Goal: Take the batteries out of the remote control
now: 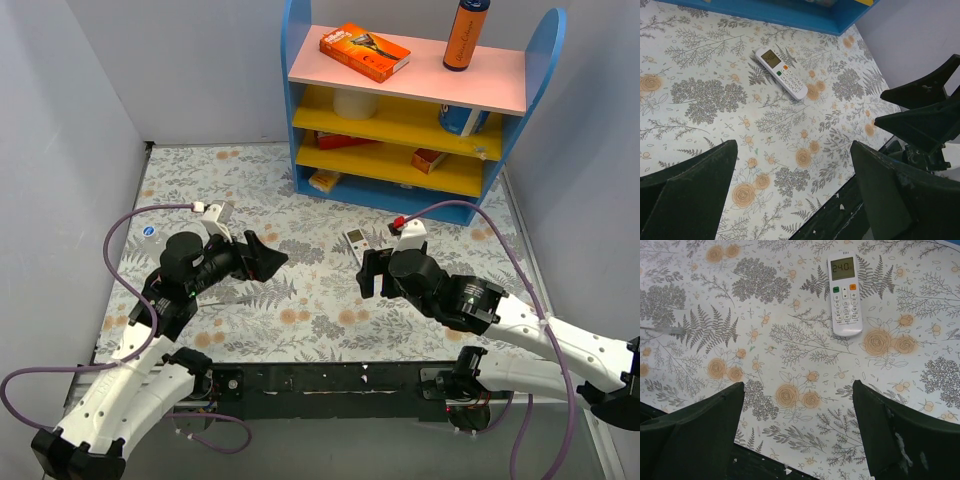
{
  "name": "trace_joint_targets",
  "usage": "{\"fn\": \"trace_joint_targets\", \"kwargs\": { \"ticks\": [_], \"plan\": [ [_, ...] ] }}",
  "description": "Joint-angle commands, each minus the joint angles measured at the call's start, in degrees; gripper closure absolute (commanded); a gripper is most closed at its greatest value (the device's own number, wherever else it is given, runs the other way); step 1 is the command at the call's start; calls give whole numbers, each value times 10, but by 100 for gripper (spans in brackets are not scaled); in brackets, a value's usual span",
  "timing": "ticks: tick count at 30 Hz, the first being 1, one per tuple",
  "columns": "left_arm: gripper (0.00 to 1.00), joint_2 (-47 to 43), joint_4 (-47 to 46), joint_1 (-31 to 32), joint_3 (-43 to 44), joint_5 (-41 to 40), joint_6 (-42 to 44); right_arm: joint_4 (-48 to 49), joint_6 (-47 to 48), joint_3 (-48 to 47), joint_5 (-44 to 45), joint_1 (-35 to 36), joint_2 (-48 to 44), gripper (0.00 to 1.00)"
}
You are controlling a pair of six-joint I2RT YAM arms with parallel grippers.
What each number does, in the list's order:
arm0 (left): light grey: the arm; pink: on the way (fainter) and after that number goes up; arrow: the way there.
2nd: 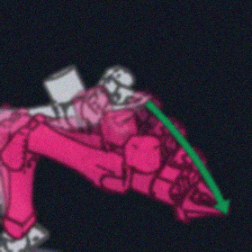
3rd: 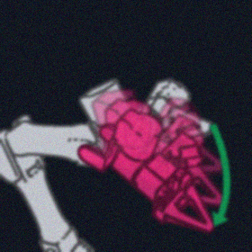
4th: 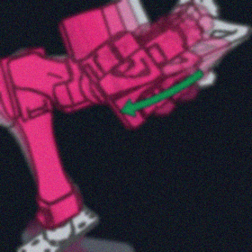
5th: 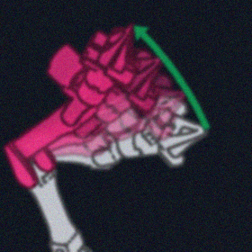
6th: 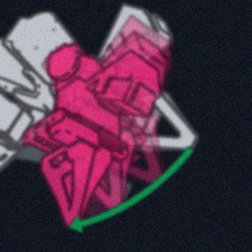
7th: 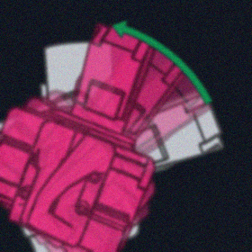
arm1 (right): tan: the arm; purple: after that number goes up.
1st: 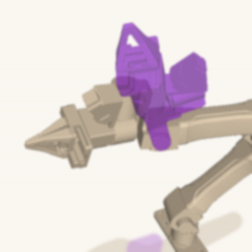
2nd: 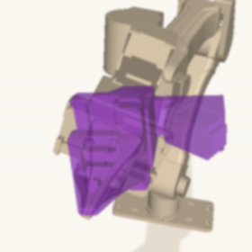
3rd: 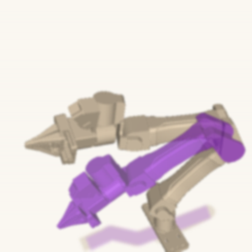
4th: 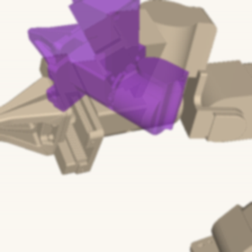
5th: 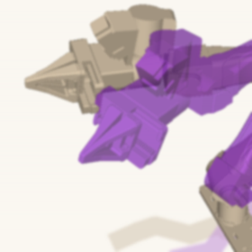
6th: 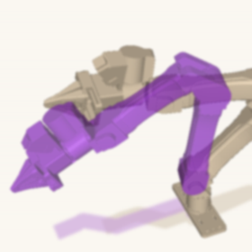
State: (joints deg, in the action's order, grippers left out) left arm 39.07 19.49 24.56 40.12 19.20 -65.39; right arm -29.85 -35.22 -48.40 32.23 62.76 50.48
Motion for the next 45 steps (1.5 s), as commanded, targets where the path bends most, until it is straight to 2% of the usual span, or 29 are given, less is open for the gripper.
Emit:
{"fn": "trace_joint_targets", "kwargs": {
  "ticks": [1, 7, 15, 25, 29, 36, 41, 45],
  "plan": [
    [2, -10, 6, 1, 9, -21, 6, 9, -8, 1, 10, 3, 18, 5],
    [2, -11, 10, 1, 9, -28, 7, 28, 11, 6, 49, 3, 44, 5],
    [2, -20, 26, 2, 9, -54, 3, 62, 135, 9, 118, -9, 126, 5],
    [2, 9, 29, 1, 14, -47, 5, 145, 252, -41, -98, -165, 271, 14],
    [2, 7, 25, 1, 13, -35, 6, 170, 277, -56, -172, -199, 312, 17],
    [2, -3, 17, 1, 9, -20, 6, 182, 294, -75, -197, -210, 374, 19],
    [2, -12, 20, 1, 8, -35, 6, 161, 295, -96, -153, -210, 413, 21],
    [2, -11, 20, 1, 8, -35, 5, 175, 298, -92, -151, -211, 428, 22]
  ]
}}
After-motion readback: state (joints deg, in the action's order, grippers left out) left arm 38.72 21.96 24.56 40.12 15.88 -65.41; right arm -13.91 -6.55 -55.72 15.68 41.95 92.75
